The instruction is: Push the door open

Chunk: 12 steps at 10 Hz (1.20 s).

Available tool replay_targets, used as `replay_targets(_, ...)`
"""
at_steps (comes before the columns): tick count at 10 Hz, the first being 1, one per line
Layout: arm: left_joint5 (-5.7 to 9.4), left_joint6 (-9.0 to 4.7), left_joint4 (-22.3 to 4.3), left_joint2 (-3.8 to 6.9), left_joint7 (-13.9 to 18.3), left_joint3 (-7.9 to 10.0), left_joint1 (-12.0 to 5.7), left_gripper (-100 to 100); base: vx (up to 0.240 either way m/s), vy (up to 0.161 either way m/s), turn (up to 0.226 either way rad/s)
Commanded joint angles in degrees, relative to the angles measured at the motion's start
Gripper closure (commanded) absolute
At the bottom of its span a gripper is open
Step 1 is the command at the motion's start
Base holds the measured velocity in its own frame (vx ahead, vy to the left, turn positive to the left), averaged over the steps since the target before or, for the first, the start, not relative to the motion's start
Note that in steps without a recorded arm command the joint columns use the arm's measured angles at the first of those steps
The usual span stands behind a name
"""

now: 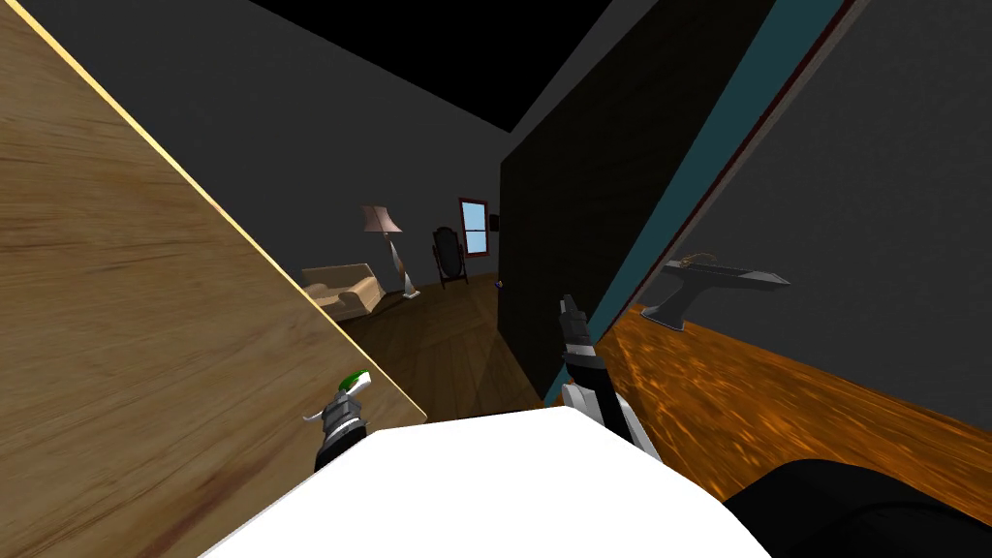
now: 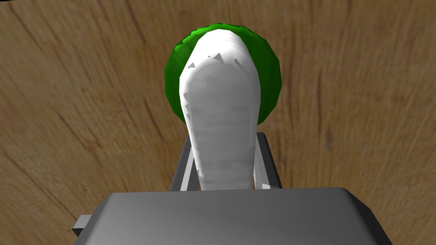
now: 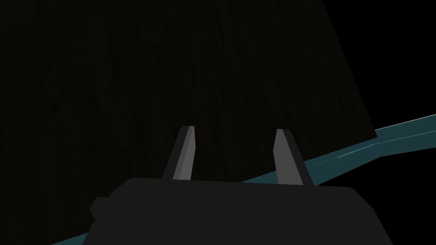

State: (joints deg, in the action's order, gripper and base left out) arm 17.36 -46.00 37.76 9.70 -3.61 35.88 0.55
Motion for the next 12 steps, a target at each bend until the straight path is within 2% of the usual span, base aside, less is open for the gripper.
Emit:
replay_targets(1,0.60,0.36,0.25,0.30,-0.24,1.75,0.76,100,0.064,-0.001,-0.066)
replay_targets(6,2.02,0.31,0.02,0.99,-0.60,6.17,1.64,100,0.123,0.019,-0.053)
replay_targets(7,2.02,0.31,0.02,0.99,-0.60,6.17,1.64,100,0.094,0.021,-0.013)
replay_targets(8,2.49,0.29,-0.06,1.21,-0.72,7.63,1.93,100,0.104,0.011,-0.064)
replay_targets(9,2.24,0.81,0.65,0.95,-0.54,6.79,2.20,100,0.051,0.011,0.000)
replay_targets(10,2.82,0.82,0.65,1.00,-0.86,7.91,2.44,100,0.075,0.053,0.021)
replay_targets(12,3.38,0.71,0.56,0.98,-1.24,8.93,2.61,100,0.152,0.110,0.022)
